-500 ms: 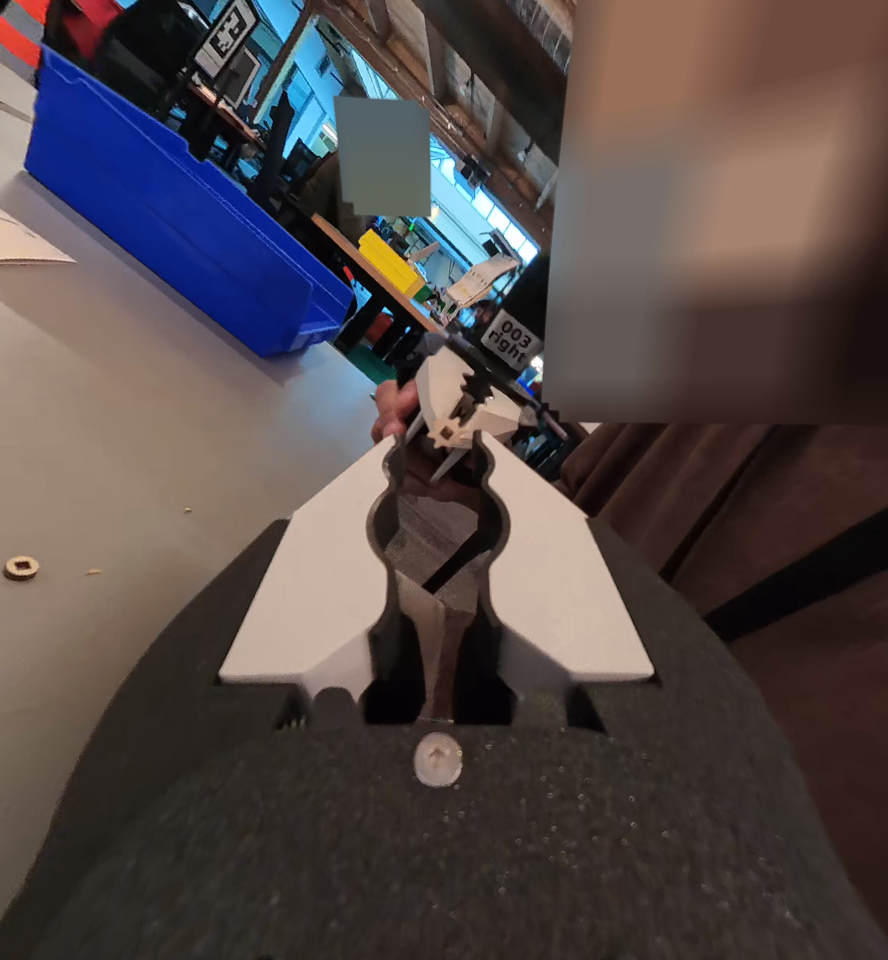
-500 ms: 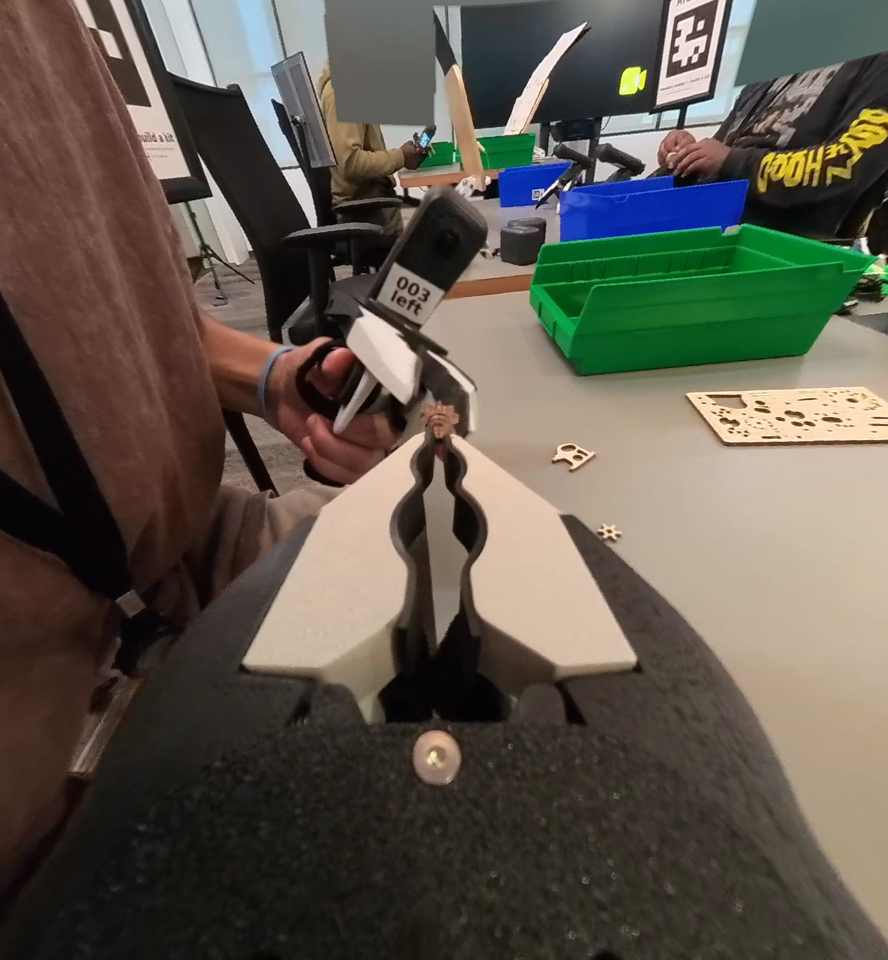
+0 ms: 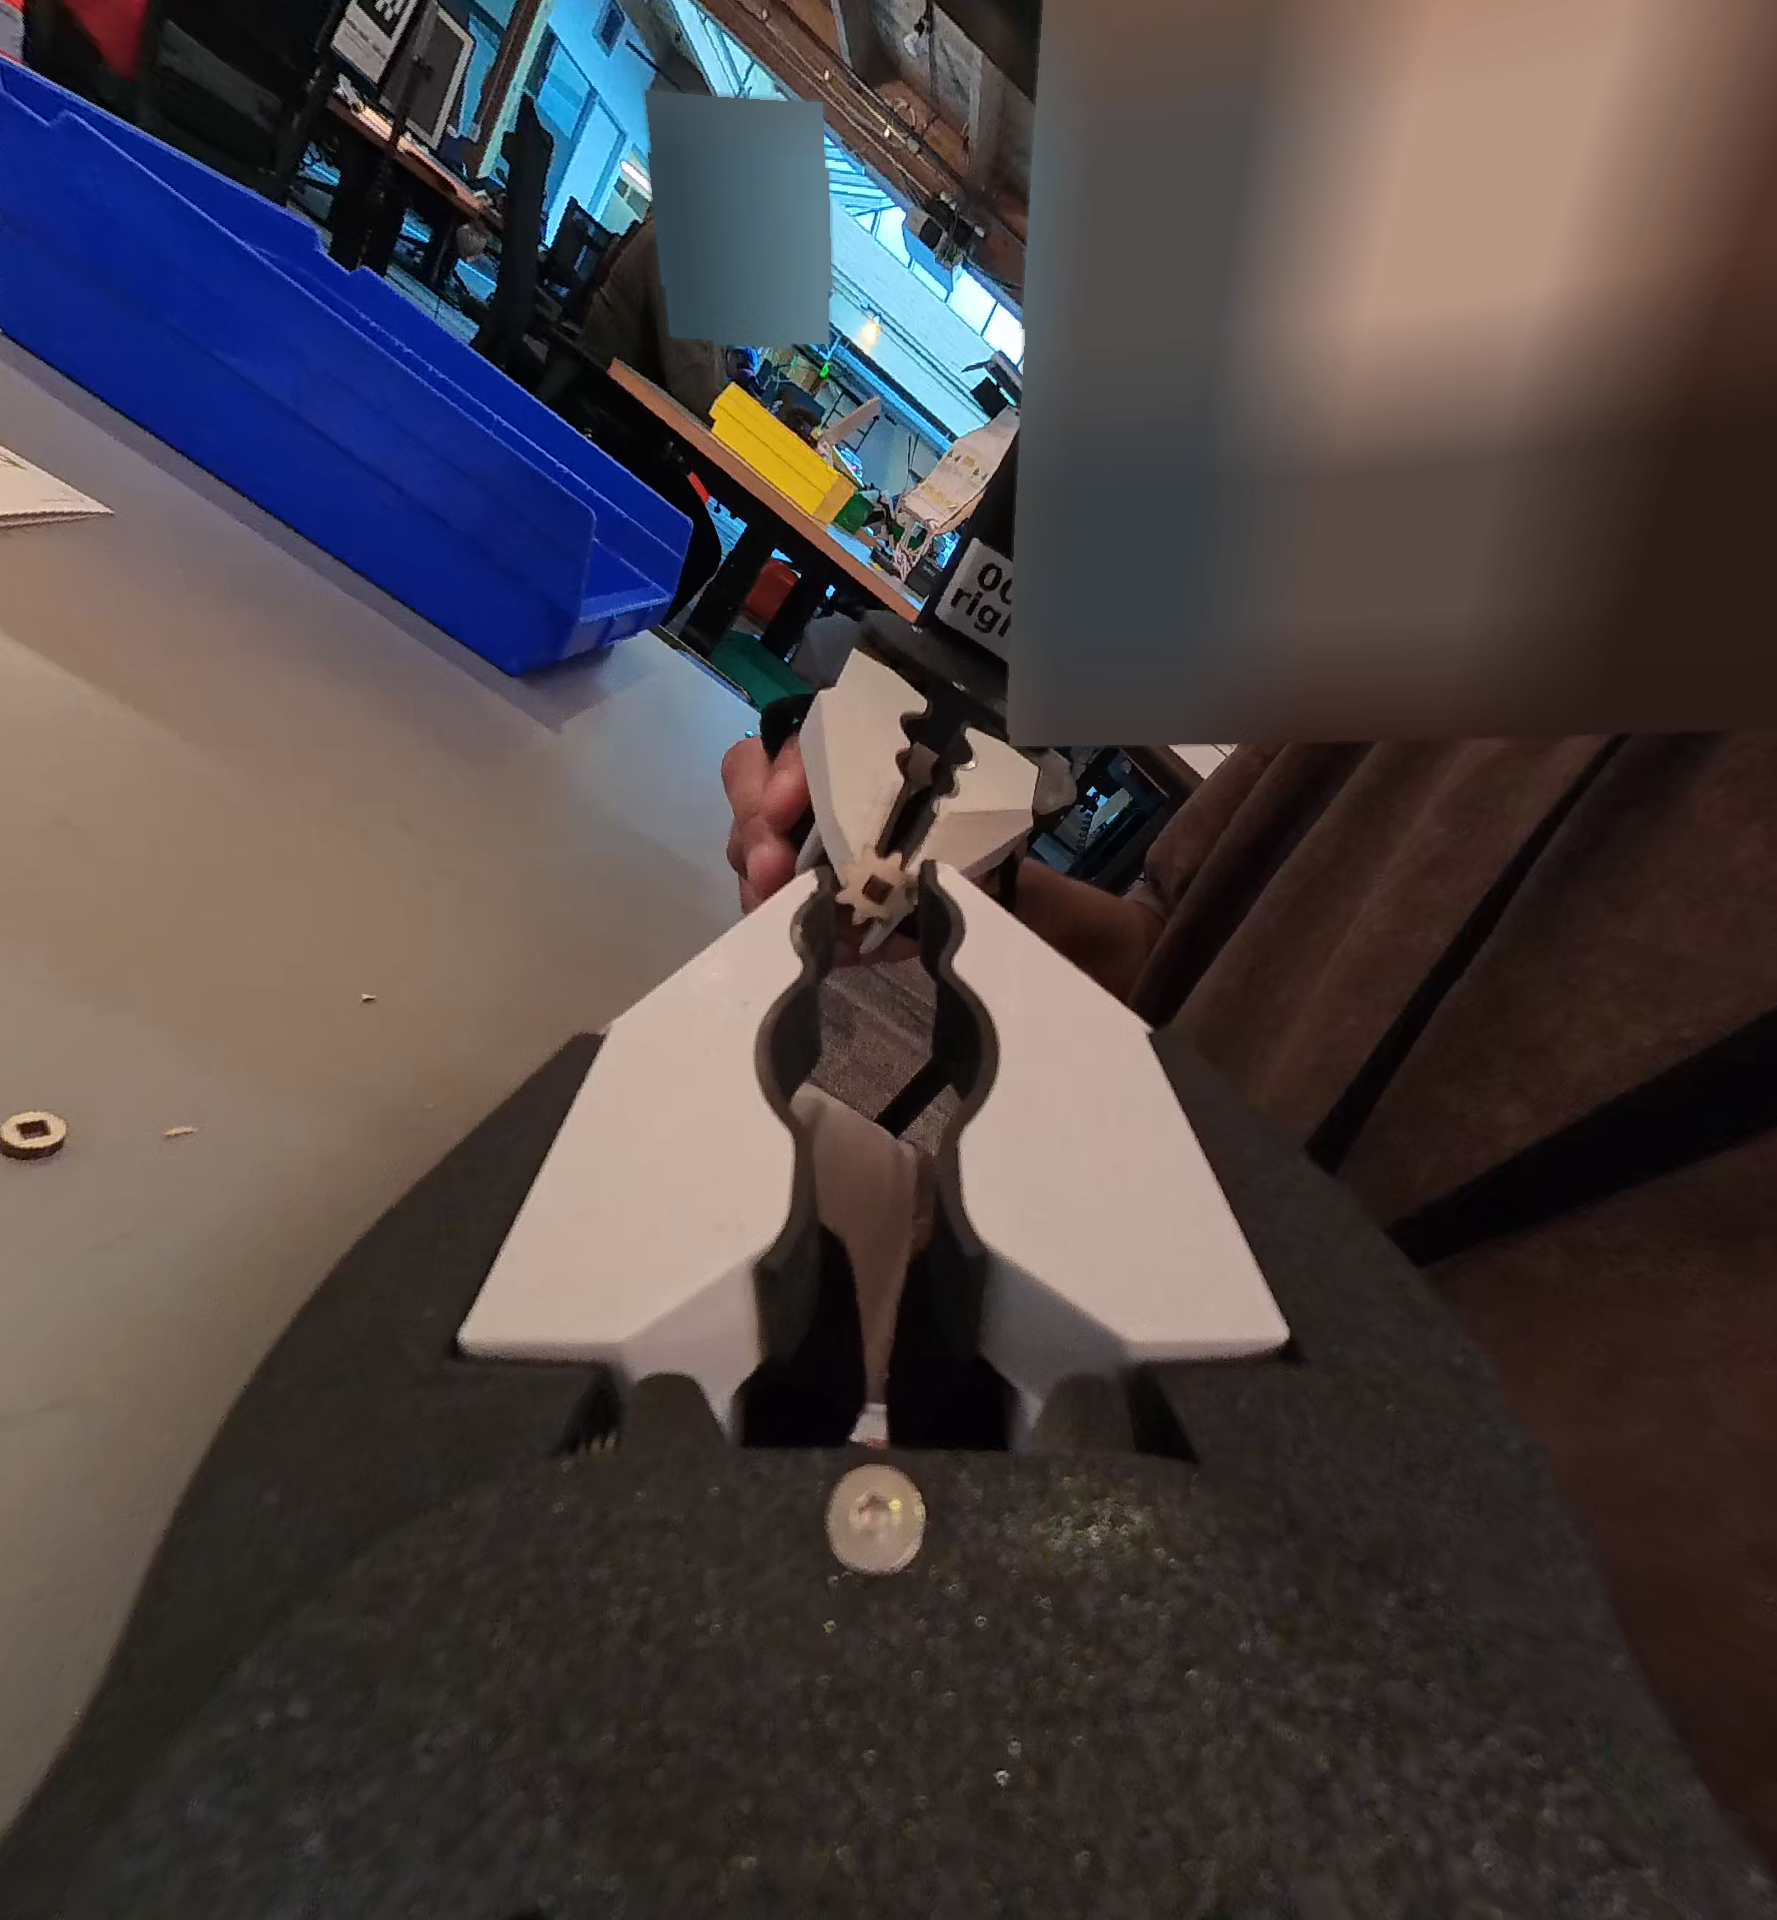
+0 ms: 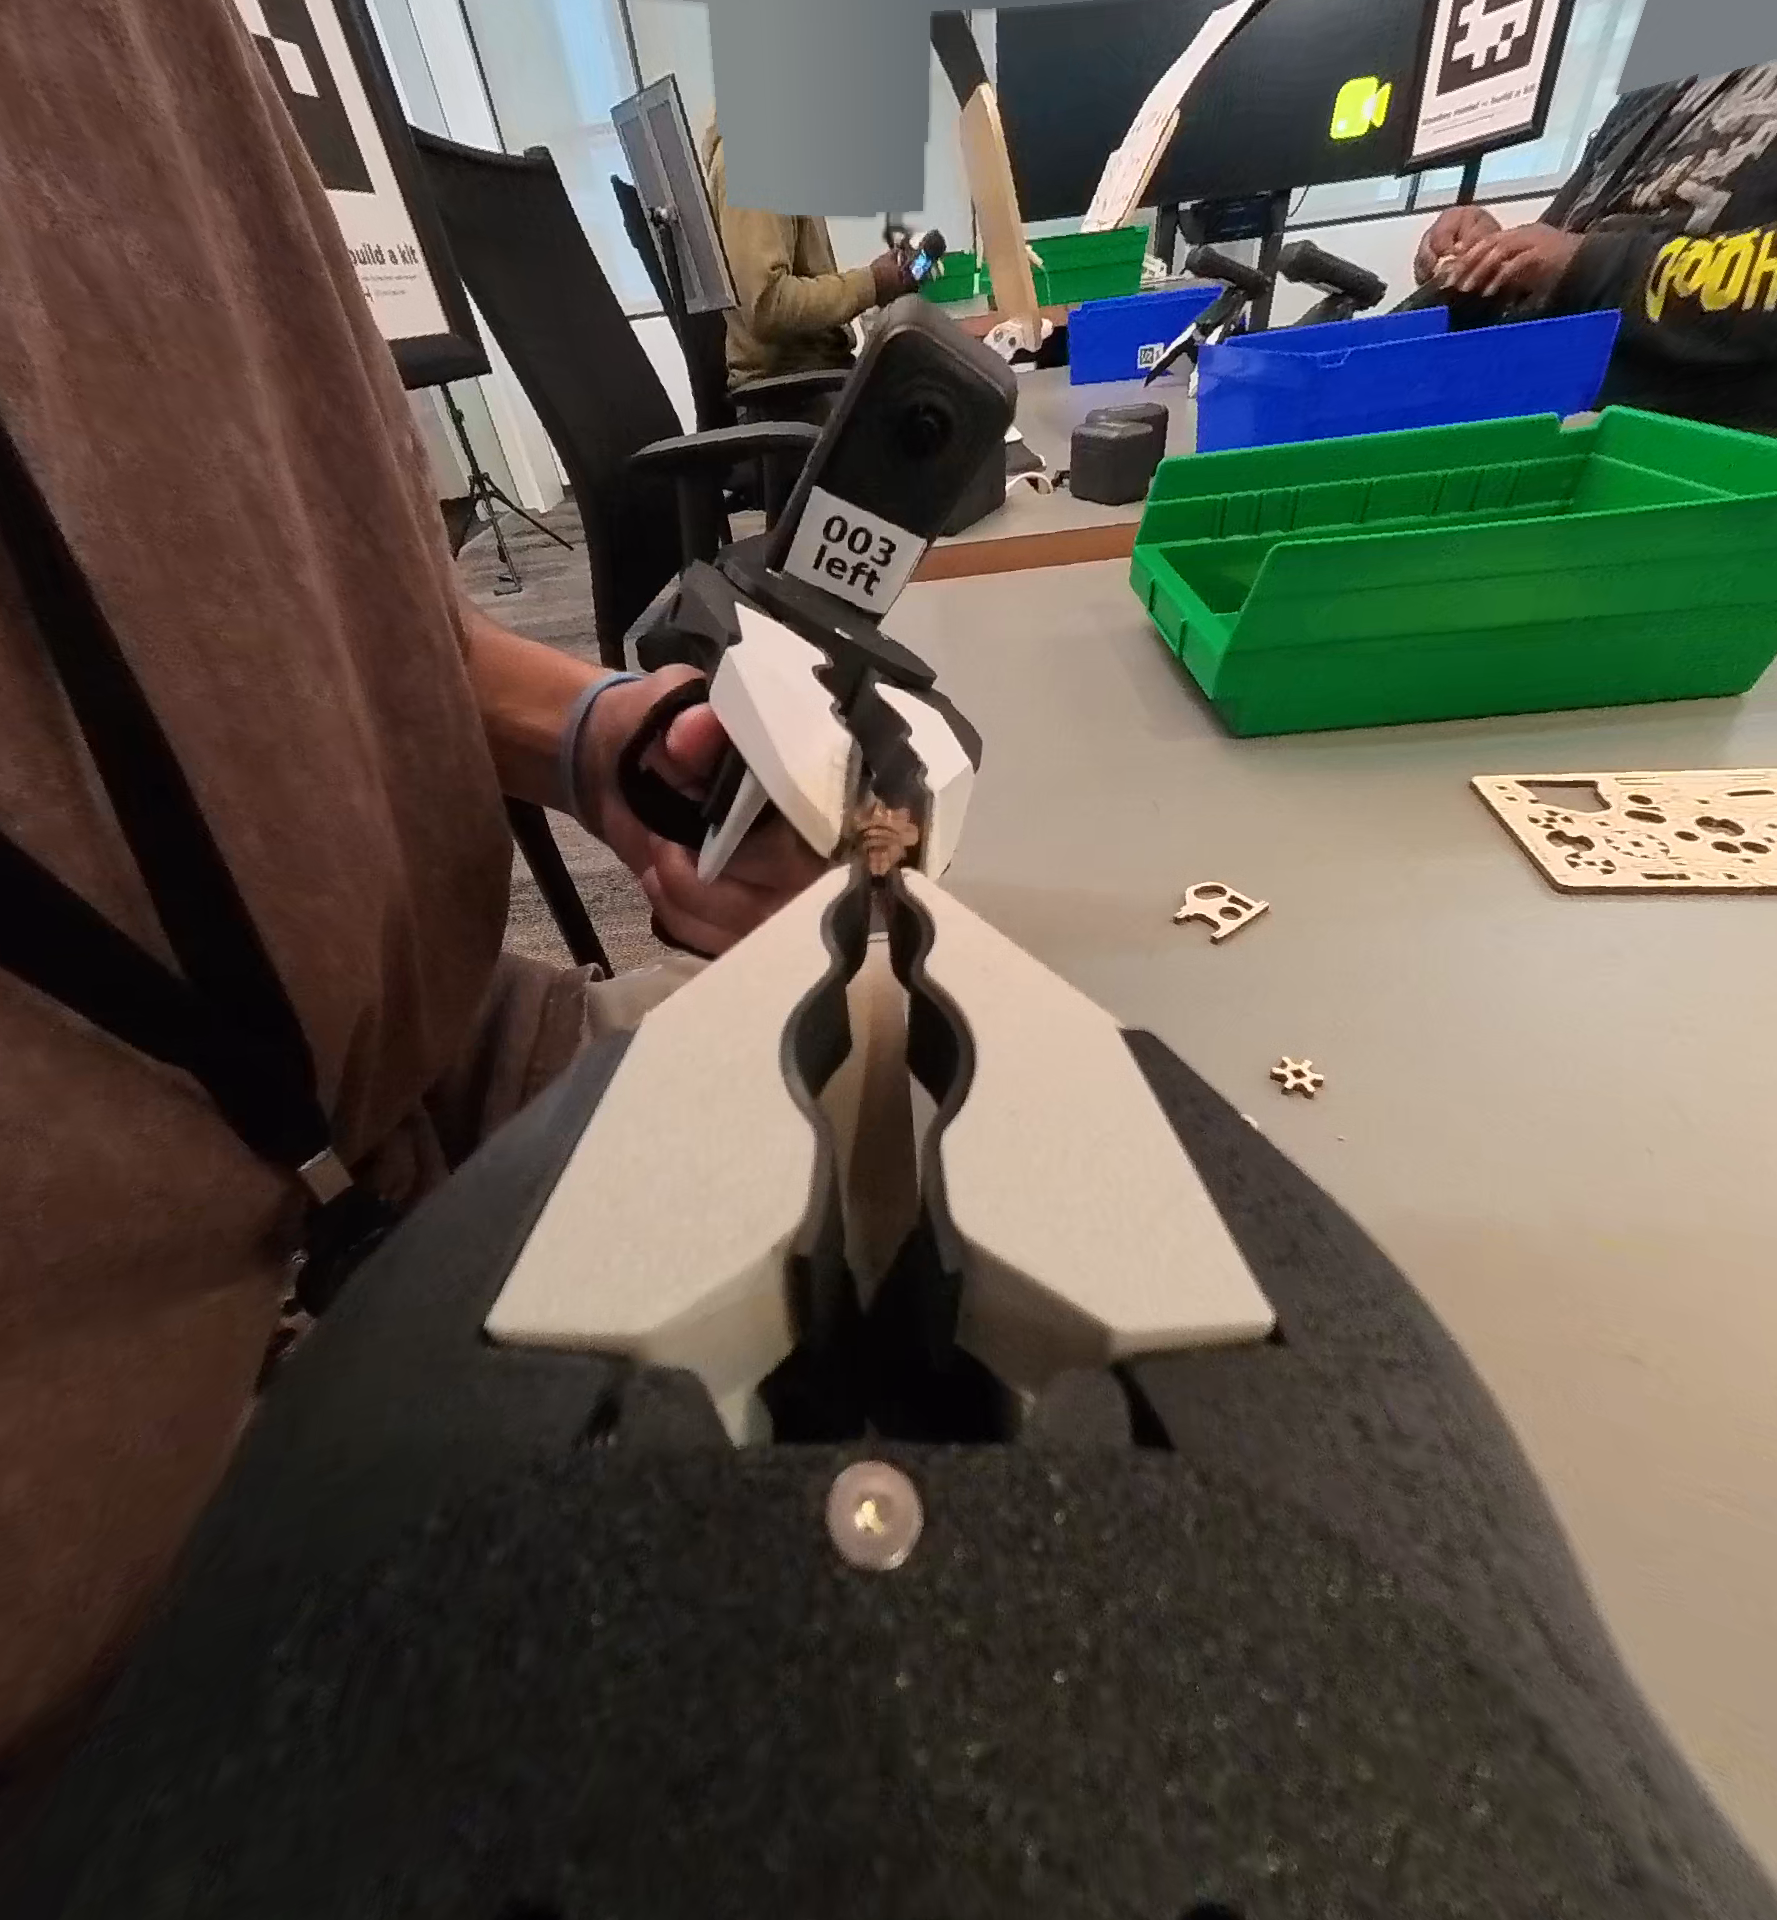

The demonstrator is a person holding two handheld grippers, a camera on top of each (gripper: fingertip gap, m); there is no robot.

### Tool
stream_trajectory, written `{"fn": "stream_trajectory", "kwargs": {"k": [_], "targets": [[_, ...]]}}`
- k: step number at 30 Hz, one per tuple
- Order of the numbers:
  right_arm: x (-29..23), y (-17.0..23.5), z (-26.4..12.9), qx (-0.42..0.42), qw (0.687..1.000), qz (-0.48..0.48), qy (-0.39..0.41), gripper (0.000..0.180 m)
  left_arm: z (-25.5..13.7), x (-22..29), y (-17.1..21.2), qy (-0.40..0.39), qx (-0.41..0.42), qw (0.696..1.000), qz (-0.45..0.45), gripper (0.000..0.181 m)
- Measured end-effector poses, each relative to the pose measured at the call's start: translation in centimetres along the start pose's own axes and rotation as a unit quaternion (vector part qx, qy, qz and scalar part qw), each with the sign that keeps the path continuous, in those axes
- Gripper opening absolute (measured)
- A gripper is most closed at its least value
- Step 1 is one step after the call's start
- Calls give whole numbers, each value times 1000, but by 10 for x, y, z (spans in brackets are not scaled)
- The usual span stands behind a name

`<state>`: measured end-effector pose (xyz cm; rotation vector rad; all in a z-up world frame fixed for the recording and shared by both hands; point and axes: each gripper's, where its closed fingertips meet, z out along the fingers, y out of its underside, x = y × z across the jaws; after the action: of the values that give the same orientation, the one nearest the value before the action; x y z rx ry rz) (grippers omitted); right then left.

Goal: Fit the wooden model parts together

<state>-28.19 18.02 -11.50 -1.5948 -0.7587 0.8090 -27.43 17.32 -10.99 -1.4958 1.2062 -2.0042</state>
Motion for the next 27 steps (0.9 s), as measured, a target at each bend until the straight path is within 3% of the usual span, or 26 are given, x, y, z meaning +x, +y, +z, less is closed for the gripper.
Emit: {"fn": "stream_trajectory", "kwargs": {"k": [11,14,20,27], "targets": [[-7,9,4,-22,999,20,-24,2,-3,1,16,1,-32,999,12,12],[-17,10,10,-27,998,18,-45,2,1,1,34,-3,-77,997,33,11],[-12,16,5,-54,998,8,-30,2,4,-5,38,-21,-88,995,49,10],[-4,32,7,-86,994,53,-29,2,1,-23,45,-87,-144,971,168,10]]}}
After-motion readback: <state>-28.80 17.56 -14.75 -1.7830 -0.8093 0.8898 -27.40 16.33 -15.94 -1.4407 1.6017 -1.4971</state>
